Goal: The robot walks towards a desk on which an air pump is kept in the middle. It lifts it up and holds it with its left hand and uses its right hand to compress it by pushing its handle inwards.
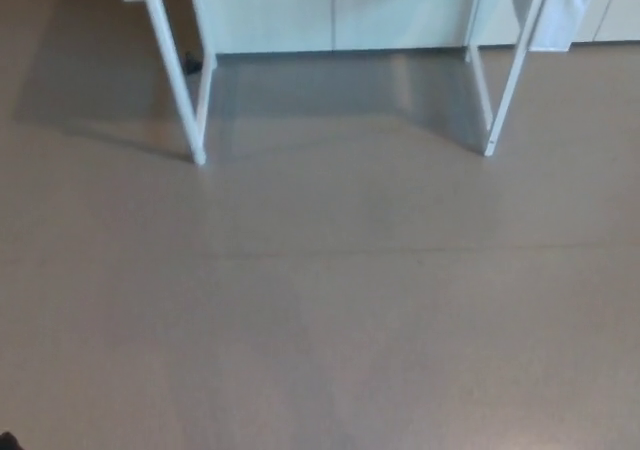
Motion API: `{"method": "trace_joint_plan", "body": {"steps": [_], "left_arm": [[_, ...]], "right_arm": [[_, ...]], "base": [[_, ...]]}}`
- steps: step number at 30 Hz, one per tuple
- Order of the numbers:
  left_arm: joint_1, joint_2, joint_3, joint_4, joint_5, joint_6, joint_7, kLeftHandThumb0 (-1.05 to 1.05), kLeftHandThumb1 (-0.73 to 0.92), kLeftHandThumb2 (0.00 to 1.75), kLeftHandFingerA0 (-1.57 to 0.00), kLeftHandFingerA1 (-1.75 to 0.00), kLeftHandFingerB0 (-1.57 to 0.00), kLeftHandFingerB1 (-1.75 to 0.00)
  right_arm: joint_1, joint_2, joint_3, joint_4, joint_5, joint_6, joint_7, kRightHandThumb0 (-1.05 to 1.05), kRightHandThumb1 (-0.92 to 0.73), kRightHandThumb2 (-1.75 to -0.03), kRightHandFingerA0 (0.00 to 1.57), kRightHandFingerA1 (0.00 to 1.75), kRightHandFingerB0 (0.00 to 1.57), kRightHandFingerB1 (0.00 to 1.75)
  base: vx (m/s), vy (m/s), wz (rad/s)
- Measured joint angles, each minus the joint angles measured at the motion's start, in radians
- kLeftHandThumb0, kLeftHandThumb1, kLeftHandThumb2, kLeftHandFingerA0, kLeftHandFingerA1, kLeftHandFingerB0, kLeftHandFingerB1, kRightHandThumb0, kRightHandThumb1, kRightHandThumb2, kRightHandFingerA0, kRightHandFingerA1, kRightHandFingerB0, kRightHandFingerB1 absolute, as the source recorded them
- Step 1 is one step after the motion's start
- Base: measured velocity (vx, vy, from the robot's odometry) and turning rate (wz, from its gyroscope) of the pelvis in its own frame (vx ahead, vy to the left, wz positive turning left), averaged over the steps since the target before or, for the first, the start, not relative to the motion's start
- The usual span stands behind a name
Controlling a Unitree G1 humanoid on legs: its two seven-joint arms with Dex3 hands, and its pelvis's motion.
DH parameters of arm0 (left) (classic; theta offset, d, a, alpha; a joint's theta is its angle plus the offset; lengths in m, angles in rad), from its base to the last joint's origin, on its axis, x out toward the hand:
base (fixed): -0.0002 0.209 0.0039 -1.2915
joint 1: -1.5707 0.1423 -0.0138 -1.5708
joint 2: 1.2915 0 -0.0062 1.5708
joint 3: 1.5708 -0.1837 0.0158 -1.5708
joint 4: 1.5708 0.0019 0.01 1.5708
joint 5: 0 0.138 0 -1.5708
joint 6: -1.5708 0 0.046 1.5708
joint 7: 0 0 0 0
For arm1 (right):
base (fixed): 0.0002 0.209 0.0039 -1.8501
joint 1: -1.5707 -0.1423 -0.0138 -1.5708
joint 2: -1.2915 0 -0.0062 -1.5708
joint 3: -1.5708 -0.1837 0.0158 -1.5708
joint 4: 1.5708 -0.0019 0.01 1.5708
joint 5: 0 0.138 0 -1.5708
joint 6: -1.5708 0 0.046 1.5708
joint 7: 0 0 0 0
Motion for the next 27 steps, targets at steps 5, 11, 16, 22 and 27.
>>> {"method": "trace_joint_plan", "body": {"steps": [5, 11, 16, 22, 27], "left_arm": [[-0.008, 0.007, -0.005, -0.005, -0.005, 0.0, 0.003, -0.08, 0.68, 0.61, -0.4, -0.5, -0.38, -0.41], [-0.008, 0.009, -0.004, -0.013, -0.013, 0.0, 0.005, -0.07, 0.7, 0.6, -0.39, -0.48, -0.36, -0.39], [0.007, 0.009, -0.005, -0.015, -0.016, 0.0, 0.005, -0.06, 0.69, 0.6, -0.39, -0.47, -0.35, -0.38], [0.004, 0.004, -0.013, -0.019, -0.02, 0.0, -0.001, -0.06, 0.69, 0.6, -0.37, -0.45, -0.33, -0.36], [0.055, 0.004, -0.022, -0.011, -0.019, 0.0, -0.007, -0.06, 0.5, 0.95, -0.26, -0.58, -0.19, -0.52]], "right_arm": [[-0.016, -0.001, 0.011, 0.003, 0.0, -0.006, 0.001, -0.24, -0.69, -0.6, 0.67, 0.48, 0.34, 0.34], [-0.01, 0.0, 0.016, 0.004, 0.0, -0.008, 0.001, -0.25, -0.66, -0.6, 0.7, 0.49, 0.36, 0.35], [-0.002, 0.0, 0.019, 0.007, 0.0, -0.011, 0.0, -0.26, -0.68, -0.6, 0.72, 0.49, 0.37, 0.35], [-0.005, -0.007, 0.022, 0.012, -0.001, -0.016, 0.0, -0.25, -0.71, -0.61, 0.7, 0.48, 0.35, 0.35], [0.046, -0.011, 0.026, 0.013, -0.003, -0.036, 0.006, -0.29, -0.65, -0.59, 0.72, 0.49, 0.37, 0.36]], "base": [[0.43, 0.225, -0.34], [0.39, 0.144, 0.1], [0.38, -0.009, 0.18], [0.52, -0.075, 0.1], [0.4, -0.087, -0.14]]}}
